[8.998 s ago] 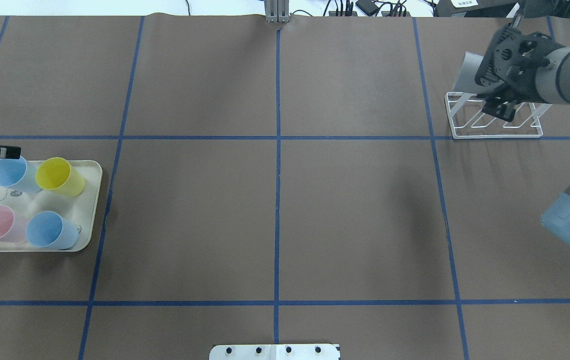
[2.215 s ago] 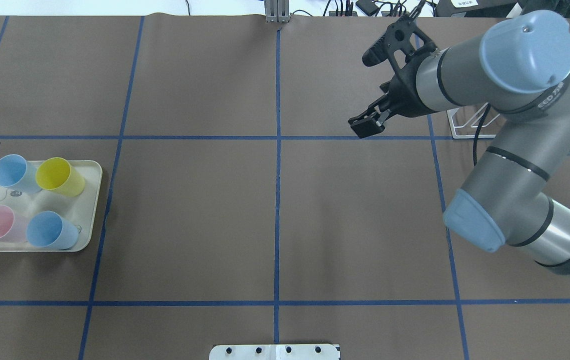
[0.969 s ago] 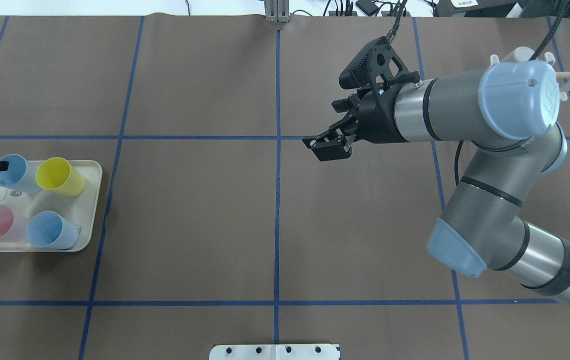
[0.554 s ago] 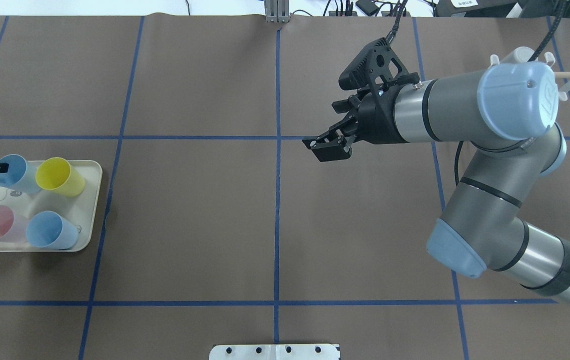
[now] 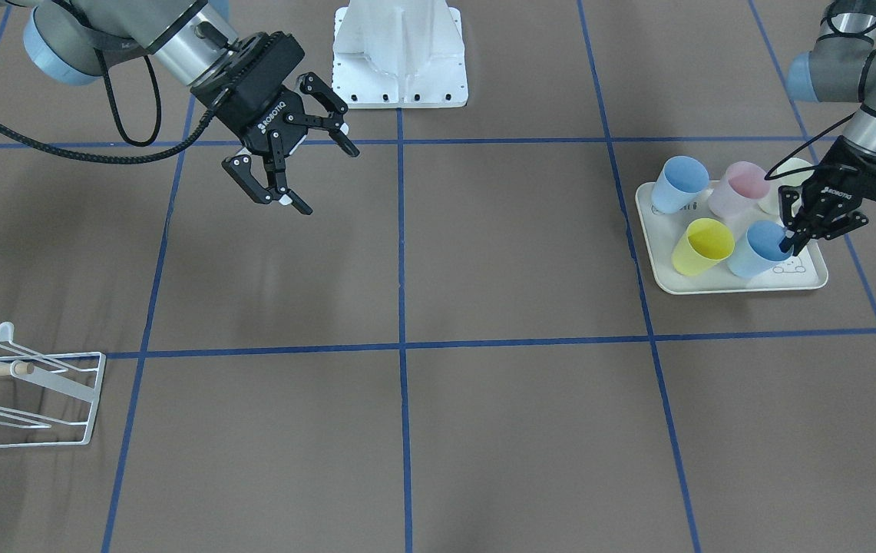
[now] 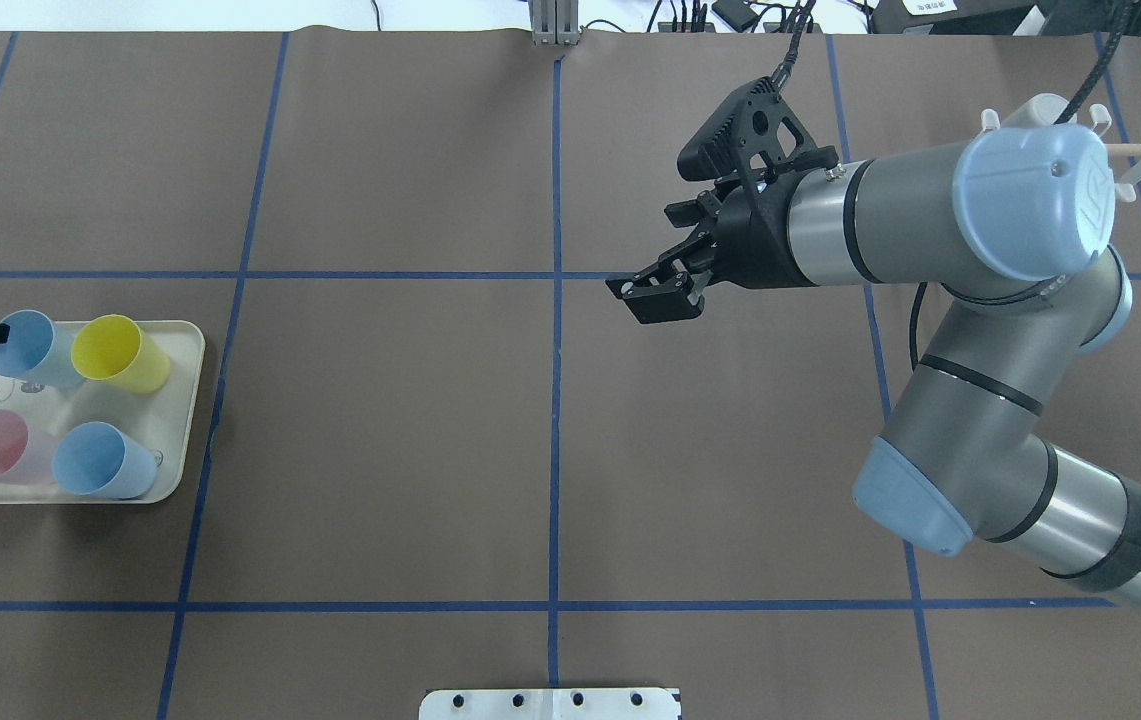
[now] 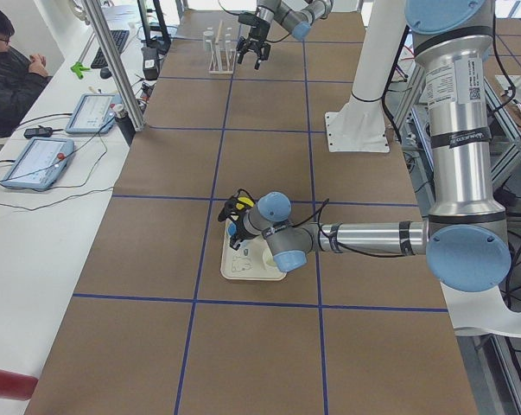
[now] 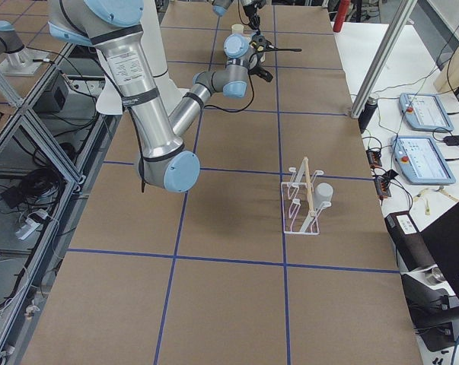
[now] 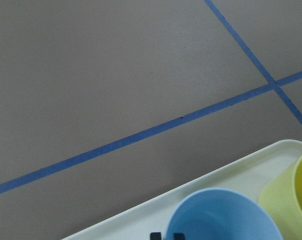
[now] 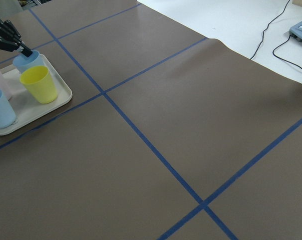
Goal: Transfer IKEA cup to right arm and place on rack
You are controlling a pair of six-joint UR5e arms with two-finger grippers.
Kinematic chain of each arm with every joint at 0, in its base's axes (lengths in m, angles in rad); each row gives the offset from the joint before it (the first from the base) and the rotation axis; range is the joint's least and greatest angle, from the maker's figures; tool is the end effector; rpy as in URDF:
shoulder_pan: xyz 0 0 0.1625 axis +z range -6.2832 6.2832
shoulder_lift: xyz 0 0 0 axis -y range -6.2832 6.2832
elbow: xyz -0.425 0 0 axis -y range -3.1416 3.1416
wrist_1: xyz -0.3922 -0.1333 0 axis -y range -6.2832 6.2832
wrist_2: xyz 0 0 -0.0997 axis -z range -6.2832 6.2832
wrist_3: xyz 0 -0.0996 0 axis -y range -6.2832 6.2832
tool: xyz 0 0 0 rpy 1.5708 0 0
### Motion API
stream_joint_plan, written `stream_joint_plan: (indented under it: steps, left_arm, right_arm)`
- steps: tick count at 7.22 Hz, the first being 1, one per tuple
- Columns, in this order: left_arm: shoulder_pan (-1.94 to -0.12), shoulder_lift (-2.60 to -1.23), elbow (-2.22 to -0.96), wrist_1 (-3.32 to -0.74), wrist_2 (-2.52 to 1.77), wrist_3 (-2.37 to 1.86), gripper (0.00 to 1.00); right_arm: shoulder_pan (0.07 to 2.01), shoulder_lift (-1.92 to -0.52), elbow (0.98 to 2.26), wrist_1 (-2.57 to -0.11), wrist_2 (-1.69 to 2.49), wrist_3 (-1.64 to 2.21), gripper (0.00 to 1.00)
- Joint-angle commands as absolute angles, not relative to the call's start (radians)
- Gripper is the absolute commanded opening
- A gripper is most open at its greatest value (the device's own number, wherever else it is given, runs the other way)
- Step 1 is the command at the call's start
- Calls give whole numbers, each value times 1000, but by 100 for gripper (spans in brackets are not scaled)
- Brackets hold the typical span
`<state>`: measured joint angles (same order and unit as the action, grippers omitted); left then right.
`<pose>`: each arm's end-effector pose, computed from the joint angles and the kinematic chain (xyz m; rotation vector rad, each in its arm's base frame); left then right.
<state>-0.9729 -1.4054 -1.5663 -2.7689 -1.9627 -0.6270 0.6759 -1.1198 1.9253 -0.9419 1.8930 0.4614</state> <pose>0.1728 -0.4230 0.6102 0.6249 0.8746 0.1751 -0.3764 -0.4323 0.1762 0.9551 -1.1147 -0.5849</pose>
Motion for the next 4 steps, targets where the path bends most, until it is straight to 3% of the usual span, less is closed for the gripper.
stream_joint_plan:
  steps: [1,4]
  left_arm:
    - [-976,-1408,-1571,-2766,-1970,-621,0]
    - [-1131,-1433,-1592,-2709,-2087,-493,0]
  right_arm:
    - [672,-1120,1911,-940,1894,457,99]
    - [640,-1166,1841,-730,1890,462,99]
